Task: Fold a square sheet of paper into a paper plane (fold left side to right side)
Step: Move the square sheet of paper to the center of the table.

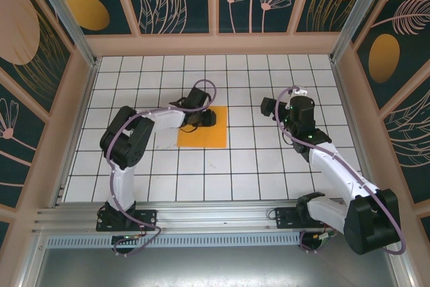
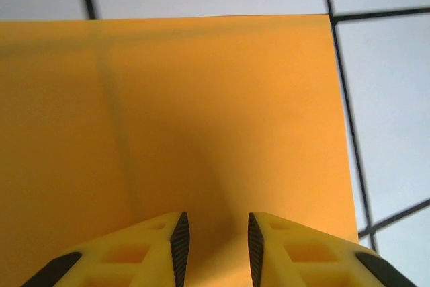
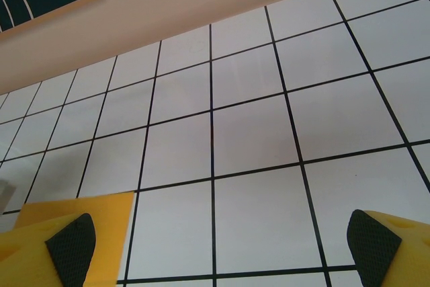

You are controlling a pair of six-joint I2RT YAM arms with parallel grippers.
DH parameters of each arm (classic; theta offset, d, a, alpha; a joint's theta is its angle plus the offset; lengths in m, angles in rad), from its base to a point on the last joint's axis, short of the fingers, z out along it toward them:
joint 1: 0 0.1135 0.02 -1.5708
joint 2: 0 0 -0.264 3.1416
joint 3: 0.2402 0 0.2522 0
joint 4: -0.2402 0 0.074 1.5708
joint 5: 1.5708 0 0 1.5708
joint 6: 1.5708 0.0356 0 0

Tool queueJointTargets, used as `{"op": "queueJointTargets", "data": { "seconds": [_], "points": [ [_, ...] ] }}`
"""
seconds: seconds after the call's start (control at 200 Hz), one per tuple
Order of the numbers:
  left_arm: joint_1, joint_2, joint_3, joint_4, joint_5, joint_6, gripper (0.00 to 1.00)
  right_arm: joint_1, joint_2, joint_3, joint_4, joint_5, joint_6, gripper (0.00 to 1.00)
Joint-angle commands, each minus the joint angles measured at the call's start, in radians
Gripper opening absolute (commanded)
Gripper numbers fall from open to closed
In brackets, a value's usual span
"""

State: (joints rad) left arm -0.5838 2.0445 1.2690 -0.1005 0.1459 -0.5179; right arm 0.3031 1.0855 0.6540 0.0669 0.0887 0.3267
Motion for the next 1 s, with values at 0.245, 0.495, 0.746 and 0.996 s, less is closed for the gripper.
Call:
{"op": "queueJointTargets", "data": {
  "seconds": [0.245, 0.495, 0.746, 0.996],
  "points": [
    [0.002, -0.123, 0.026, 0.019, 0.012, 0.016, 0.45, 0.049, 0.196, 0.13, -0.08, -0.026, 0.049, 0.99],
    [0.094, -0.285, -0.143, -0.033, 0.03, -0.007, 0.49, 0.164, 0.551, 0.377, -0.13, -0.003, 0.065, 0.99],
    [0.137, -0.274, -0.254, 0.015, 0.086, -0.029, 0.41, 0.225, 0.856, 0.616, -0.149, -0.056, 0.047, 0.99],
    [0.135, -0.227, -0.286, 0.033, 0.075, -0.035, 0.34, 0.238, 0.998, 0.74, -0.185, -0.102, 0.047, 0.99]
  ]
}}
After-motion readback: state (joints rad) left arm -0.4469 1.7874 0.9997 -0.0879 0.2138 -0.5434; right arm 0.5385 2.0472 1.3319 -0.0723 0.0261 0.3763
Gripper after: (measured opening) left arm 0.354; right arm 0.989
